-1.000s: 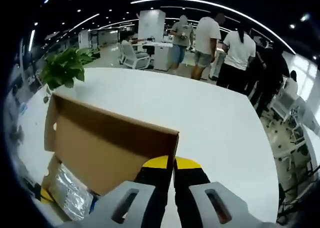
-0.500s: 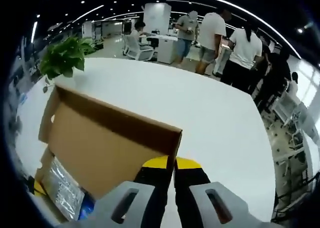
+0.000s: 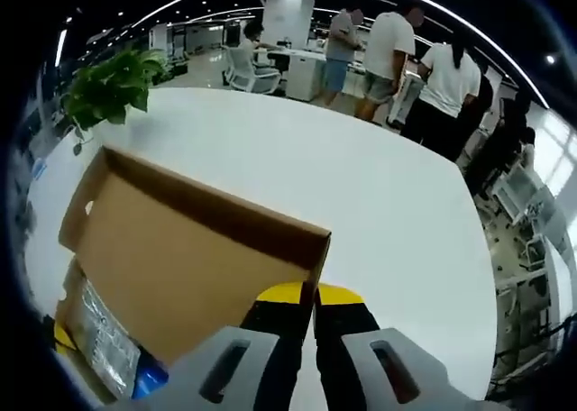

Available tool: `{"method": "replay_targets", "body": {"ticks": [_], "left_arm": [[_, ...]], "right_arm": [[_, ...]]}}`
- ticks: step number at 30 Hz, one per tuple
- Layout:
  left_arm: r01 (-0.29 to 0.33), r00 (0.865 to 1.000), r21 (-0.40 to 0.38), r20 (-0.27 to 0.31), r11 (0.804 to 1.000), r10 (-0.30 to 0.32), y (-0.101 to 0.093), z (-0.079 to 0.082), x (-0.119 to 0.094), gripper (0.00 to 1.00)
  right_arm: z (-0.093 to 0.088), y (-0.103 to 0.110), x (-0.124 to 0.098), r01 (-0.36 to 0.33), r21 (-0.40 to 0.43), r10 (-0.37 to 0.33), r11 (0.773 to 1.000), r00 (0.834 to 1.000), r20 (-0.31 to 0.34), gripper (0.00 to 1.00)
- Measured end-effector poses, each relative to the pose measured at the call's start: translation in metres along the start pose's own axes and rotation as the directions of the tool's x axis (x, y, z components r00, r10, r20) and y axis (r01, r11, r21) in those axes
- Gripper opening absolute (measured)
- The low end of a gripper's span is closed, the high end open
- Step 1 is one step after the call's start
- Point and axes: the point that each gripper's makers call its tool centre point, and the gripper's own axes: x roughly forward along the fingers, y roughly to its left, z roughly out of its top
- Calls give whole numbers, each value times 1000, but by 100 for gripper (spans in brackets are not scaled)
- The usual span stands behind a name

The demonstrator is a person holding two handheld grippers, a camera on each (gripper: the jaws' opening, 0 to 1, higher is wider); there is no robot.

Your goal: Operate the shoe box by opening the lid, removing the specified soft item, and placing it in the target area until the item is outside and the box remains undamaged.

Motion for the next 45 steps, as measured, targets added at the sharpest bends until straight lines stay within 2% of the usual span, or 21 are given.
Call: {"method": "replay_targets", "body": {"ticks": [7,9,10,13,14,17,21,27,30,34,36,38,41,42,45], "left_arm": [[2,1000,-1,-3,1000,-2,0,0,-1,1],[1,1000,1,0,1000,-1,0,0,-1,1],[-2,1000,7,3,1000,2,0,0,-1,1],[-11,1000,11,4,1000,11,-1,0,-1,1],[-13,1000,11,4,1000,13,0,0,-1,1],[-11,1000,-12,7,1000,11,1,0,-2,1],[-6,1000,0,0,1000,6,0,0,-2,1],[-16,1000,3,3,1000,16,-2,1,-2,1],[-13,1000,26,-1,1000,13,-2,1,-1,1],[-9,1000,38,6,999,9,-3,1,-1,1],[-7,1000,38,6,999,7,-2,1,-1,1],[-8,1000,22,10,1000,8,-3,1,-1,1],[-6,1000,30,9,1000,6,-3,1,-1,1],[-6,1000,29,9,1000,6,-3,1,-1,1],[-6,1000,27,10,1000,5,-3,1,-1,1]], "right_arm": [[-2,1,5,-9,4,9,1000,1000,3,0],[-5,4,7,-29,148,26,989,999,21,0],[-9,-7,15,-38,161,36,986,999,16,0],[-16,-3,19,-39,100,42,994,999,-23,0],[-16,-2,19,-42,103,45,994,999,-22,0],[-23,3,24,-63,184,73,981,996,-44,0],[-30,6,30,-71,338,97,939,994,-59,0],[-35,12,31,-77,287,101,955,992,-70,0],[-34,12,29,-73,294,98,953,993,-69,0],[-29,11,20,-86,244,101,966,994,-47,0],[-25,10,16,-89,244,101,966,994,-37,1],[-23,8,11,-97,189,104,977,994,-28,1],[-17,8,-3,-107,142,106,984,994,17,6],[-13,3,1,-114,137,110,984,993,32,8],[-7,4,-17,-139,149,127,979,988,86,12]]}}
